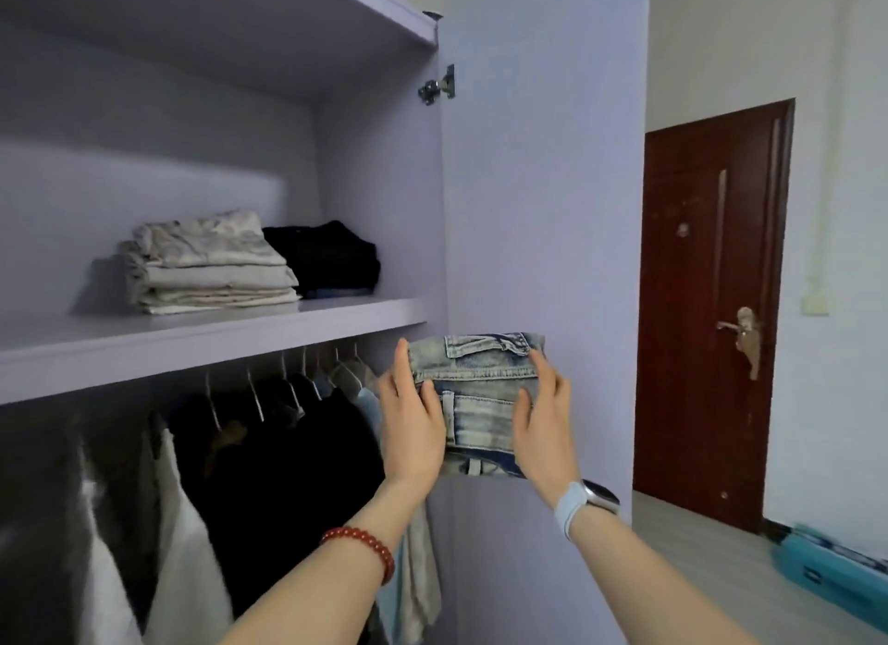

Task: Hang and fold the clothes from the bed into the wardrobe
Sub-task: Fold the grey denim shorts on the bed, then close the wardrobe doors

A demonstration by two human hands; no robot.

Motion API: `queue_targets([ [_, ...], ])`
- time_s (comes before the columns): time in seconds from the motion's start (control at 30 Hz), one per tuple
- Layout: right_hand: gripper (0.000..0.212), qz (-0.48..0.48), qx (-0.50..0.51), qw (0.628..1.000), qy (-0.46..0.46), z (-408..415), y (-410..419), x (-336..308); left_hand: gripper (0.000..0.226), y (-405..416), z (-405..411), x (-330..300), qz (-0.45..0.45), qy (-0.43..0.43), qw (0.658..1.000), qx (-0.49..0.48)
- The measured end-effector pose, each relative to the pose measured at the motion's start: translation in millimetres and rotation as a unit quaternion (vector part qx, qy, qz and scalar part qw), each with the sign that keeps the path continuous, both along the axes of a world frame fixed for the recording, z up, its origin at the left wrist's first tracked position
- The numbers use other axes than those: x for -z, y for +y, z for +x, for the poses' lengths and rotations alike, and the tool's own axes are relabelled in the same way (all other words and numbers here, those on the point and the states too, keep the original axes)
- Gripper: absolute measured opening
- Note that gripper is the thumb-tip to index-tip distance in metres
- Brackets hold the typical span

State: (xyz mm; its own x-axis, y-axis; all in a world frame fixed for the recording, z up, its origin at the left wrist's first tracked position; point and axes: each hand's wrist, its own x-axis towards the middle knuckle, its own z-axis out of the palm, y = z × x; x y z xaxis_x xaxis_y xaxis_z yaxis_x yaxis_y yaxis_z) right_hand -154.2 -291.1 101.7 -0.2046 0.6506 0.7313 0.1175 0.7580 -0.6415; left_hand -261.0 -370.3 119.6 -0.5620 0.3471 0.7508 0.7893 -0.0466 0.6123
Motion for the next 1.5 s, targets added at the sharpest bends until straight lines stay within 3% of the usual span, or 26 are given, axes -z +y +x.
queue_targets([
  [0.23, 0.051, 0.046, -0.036, 0.998, 0.019, -80, 123, -53, 0.055, 114, -84, -52, 0.047, 0.037, 0.998, -0.005],
  [0.53, 0.049, 0.093, -0.175, 0.980, 0.025, -254, 214, -148, 0.055, 167, -228, -136, 0.068, 0.049, 0.986, -0.144],
  [0.7, 0.048, 0.063, -0.199, 0.977, -0.050, -330, 249, -180, 0.055, 188, -292, -168, -0.015, -0.062, 0.981, -0.184],
  [0.8, 0.046, 0.040, -0.181, 0.977, -0.103, -369, 274, -180, 0.059, 204, -325, -166, -0.129, -0.106, 0.960, -0.224],
  [0.9, 0.042, 0.088, -0.136, 0.970, -0.179, -405, 302, -174, 0.061, 220, -352, -165, -0.281, -0.048, 0.926, -0.246],
  [1.0, 0.037, 0.220, -0.077, 0.946, -0.227, -416, 314, -162, 0.053, 232, -362, -158, -0.428, 0.070, 0.872, -0.229],
  [1.07, 0.037, 0.274, -0.095, 0.925, -0.245, -415, 313, -148, 0.051, 234, -369, -152, -0.498, 0.076, 0.842, -0.195],
  [1.13, 0.043, 0.285, -0.123, 0.896, -0.318, -416, 316, -136, 0.051, 236, -379, -147, -0.530, 0.061, 0.825, -0.187],
  [1.3, 0.046, 0.244, -0.141, 0.876, -0.391, -418, 324, -138, 0.052, 244, -384, -142, -0.533, 0.059, 0.820, -0.200],
  [1.5, 0.047, 0.222, -0.141, 0.936, -0.233, -372, 311, -113, 0.050, 223, -346, -133, -0.401, 0.098, 0.863, -0.293],
])
